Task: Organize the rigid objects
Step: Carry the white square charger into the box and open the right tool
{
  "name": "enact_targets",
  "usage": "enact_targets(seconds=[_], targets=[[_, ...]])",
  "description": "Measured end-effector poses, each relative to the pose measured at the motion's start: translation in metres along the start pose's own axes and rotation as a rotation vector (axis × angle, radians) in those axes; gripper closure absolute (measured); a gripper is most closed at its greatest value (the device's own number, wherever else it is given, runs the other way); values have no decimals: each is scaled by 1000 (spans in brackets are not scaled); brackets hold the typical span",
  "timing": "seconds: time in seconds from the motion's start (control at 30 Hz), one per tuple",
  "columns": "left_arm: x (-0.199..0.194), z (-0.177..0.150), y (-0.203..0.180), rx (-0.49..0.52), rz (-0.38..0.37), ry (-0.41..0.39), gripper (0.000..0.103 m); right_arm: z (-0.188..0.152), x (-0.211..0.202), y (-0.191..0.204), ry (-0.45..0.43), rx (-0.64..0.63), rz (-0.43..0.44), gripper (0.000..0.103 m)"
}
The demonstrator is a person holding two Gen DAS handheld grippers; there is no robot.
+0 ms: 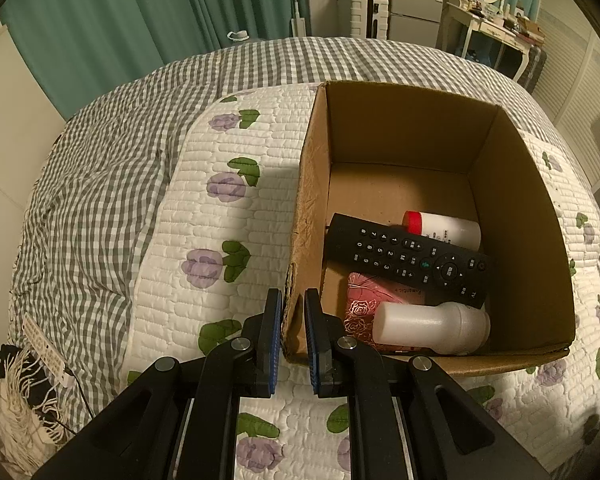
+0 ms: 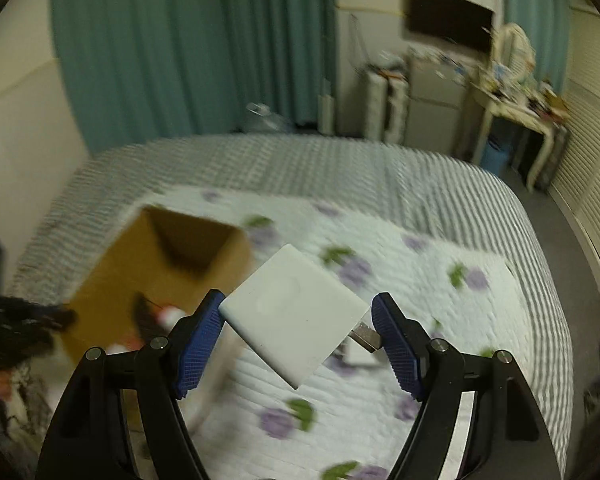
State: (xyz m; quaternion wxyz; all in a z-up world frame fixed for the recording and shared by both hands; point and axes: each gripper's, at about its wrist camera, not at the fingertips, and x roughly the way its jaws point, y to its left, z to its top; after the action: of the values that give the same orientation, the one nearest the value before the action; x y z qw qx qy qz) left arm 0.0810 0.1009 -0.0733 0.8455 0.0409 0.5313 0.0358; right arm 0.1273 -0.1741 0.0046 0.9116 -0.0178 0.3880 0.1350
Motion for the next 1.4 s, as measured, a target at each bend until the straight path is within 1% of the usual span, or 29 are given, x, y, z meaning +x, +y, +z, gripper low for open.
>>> enact_targets(seconds=[0.07, 0.17, 0.33, 0.5, 0.6, 0.67, 0.73, 0.83, 0.87, 0.93, 1.03, 1.17, 1.27, 1.4], targets=[[0, 0, 0, 1, 1, -1, 92, 8, -4, 22, -21, -41, 33, 28], [0, 0, 0, 2, 3, 0, 92, 11, -3, 54, -32, -94, 89, 28], [0, 0, 0, 1, 2, -1, 92, 3, 18, 99, 5, -175, 130, 28], [0, 0, 0, 1, 0, -2, 92, -21, 49, 121, 82, -225, 131, 28], [0, 0, -1, 1, 0, -2, 92, -34, 65, 127, 125, -243, 122, 28], [-1, 0, -1, 0, -5, -3, 92, -42, 70, 129, 140, -257, 115, 28], [-1, 0, -1, 3, -1, -4, 92, -46, 73, 134, 135, -284, 96, 28], [-1, 0, -1, 0, -2, -3, 92, -50, 74, 138, 137, -300, 101, 27], [-1, 0, -1, 1, -2, -2, 92, -50, 72, 138, 124, -302, 103, 25], [-1, 0, -1, 1, -5, -2, 92, -49, 62, 137, 67, -303, 94, 8], [0, -1, 0, -1, -5, -2, 92, -43, 46, 131, 7, -286, 93, 5], [0, -1, 0, 1, -2, -3, 92, -31, 31, 109, -16, -237, 72, 5], [0, -1, 0, 2, -3, -3, 92, -23, 18, 82, -44, -184, 25, 5], [0, -1, 0, 3, -3, -3, 92, -17, 5, 34, -57, -84, -24, 5]])
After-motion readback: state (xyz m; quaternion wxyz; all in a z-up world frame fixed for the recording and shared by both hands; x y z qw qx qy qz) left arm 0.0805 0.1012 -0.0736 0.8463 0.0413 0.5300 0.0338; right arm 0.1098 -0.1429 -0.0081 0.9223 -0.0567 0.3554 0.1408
